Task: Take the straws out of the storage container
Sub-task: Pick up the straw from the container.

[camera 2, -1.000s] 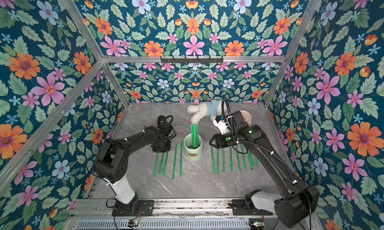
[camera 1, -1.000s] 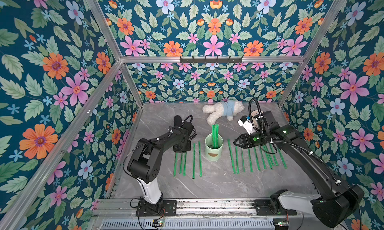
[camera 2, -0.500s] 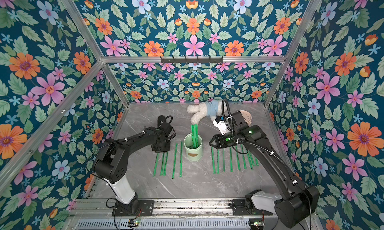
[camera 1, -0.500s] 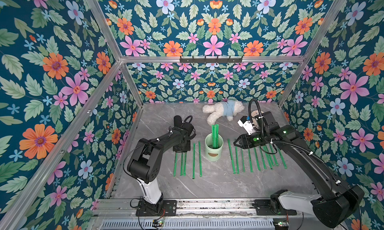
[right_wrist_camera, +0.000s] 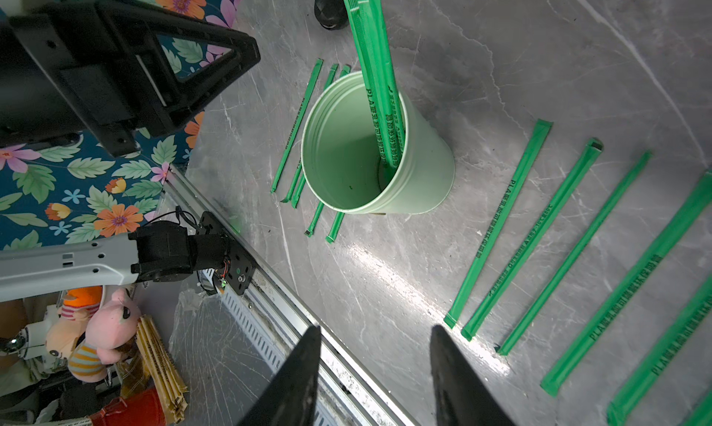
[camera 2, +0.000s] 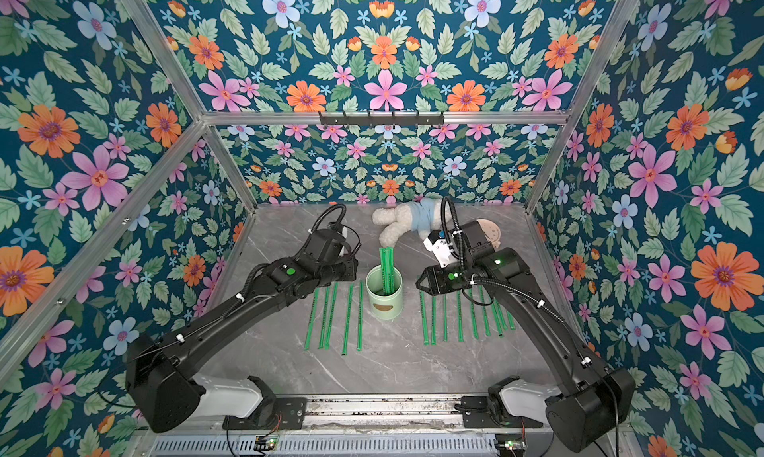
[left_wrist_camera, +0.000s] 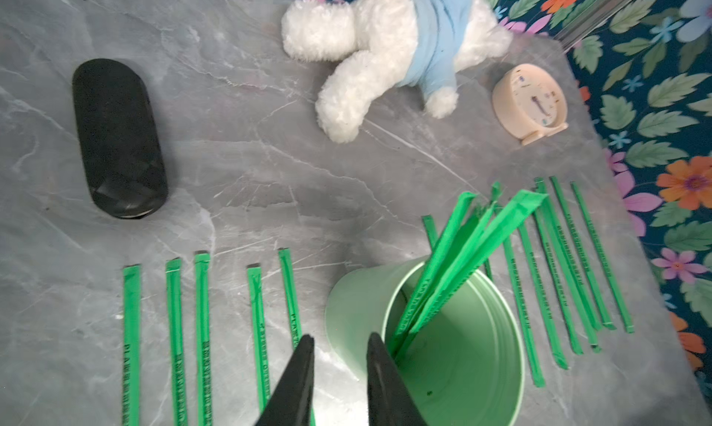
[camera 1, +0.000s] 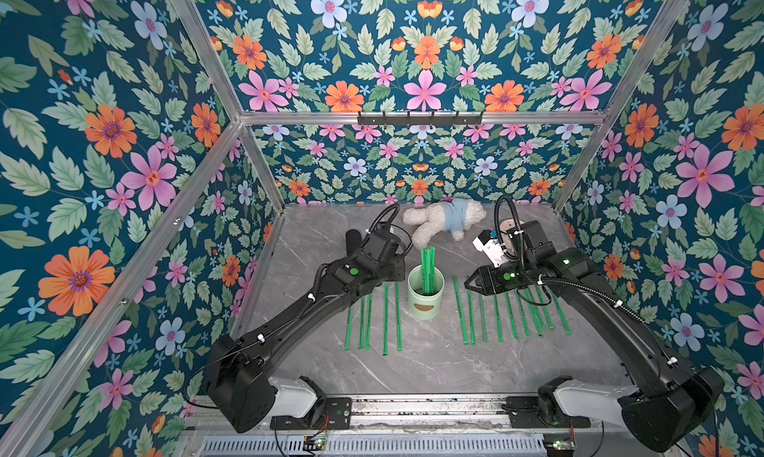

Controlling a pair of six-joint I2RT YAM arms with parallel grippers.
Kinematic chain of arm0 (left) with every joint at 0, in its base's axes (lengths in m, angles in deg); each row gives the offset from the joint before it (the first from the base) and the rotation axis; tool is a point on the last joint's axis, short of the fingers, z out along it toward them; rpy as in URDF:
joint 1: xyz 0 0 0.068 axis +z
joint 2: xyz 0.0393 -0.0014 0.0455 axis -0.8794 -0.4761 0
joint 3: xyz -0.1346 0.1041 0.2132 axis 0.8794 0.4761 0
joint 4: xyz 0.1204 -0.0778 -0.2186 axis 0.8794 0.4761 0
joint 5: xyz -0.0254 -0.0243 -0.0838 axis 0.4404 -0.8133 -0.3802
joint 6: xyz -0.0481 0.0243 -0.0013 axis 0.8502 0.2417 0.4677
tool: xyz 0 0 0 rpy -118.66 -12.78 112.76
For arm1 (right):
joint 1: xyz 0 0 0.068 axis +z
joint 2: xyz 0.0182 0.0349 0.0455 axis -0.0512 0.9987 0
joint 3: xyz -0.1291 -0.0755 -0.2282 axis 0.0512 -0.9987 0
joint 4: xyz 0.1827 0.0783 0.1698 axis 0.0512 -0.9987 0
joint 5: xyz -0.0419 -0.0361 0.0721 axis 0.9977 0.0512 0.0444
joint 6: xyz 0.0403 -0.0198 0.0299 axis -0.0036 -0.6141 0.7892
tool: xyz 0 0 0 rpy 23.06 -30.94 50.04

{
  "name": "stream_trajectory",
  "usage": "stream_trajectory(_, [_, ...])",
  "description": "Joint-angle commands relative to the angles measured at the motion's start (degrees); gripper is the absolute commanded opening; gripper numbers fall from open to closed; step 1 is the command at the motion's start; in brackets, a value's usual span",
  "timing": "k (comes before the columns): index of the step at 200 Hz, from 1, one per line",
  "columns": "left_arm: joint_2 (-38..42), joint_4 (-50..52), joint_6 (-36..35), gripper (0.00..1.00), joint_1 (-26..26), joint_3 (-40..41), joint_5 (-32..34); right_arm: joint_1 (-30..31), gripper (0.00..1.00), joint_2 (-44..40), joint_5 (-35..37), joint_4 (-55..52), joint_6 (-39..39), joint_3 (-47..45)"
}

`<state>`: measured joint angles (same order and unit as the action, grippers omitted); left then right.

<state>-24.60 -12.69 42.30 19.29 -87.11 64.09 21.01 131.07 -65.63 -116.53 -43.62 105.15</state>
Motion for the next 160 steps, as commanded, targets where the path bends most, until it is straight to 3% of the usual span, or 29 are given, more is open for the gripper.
stream_trajectory(1, [-1.6, -5.46, 0.99, 0.28, -0.76, 0.21, -2.44, 0.04, 0.48, 0.02, 0.3, 0.52, -0.17, 0.43])
stream_trajectory(41, [-5.26, -9.84, 0.49, 0.28, -1.62, -0.81, -4.34, 0.03, 0.48, -0.15, 0.47, 0.57, -0.12, -0.11])
stream_trajectory(160, [-12.78, -8.97, -1.64, 0.27, -1.59, -6.38, -3.68, 0.05, 0.48, 0.1, 0.53, 0.44, -0.2, -0.22])
